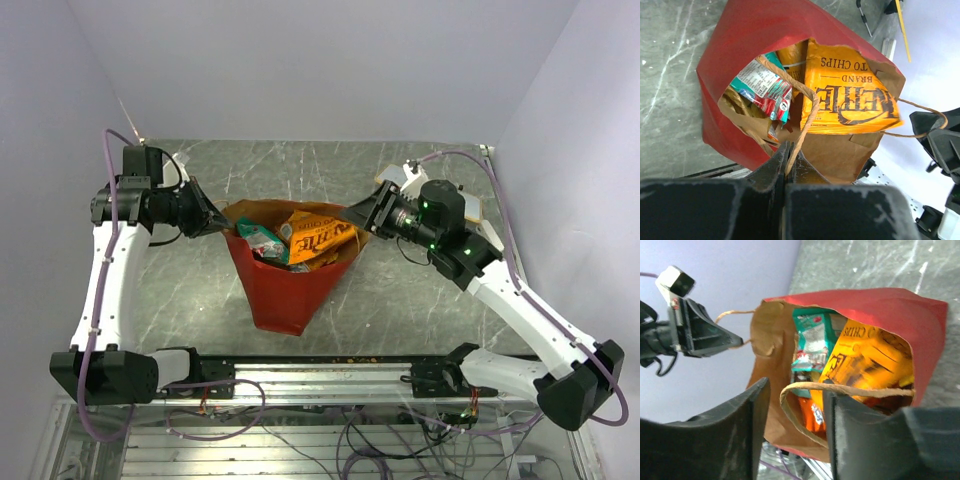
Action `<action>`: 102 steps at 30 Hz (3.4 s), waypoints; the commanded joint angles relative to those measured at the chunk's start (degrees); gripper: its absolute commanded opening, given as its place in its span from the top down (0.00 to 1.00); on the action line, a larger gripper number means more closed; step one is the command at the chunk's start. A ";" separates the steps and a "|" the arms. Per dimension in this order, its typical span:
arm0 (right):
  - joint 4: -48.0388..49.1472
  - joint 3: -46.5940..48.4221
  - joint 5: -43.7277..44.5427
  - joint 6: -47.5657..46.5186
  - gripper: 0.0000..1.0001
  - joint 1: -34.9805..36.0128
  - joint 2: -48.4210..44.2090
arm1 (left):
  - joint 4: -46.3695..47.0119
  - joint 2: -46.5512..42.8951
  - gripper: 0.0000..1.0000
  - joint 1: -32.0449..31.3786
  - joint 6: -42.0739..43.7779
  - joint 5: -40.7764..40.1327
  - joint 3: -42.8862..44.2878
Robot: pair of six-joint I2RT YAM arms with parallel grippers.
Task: Take the snacks out of the paper bag
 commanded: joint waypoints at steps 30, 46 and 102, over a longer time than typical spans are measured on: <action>-7.69 10.79 -7.63 -7.19 1.00 -19.22 -1.54 | 13.74 -1.90 0.93 -17.58 -20.98 -1.16 2.18; -39.66 34.43 -8.89 -31.49 1.00 -24.15 5.62 | 25.62 5.85 0.93 -46.43 -35.13 -19.92 -0.28; -23.80 23.51 -21.09 -17.85 1.00 -24.20 -3.38 | -0.93 41.67 0.37 -66.79 2.47 -60.54 42.79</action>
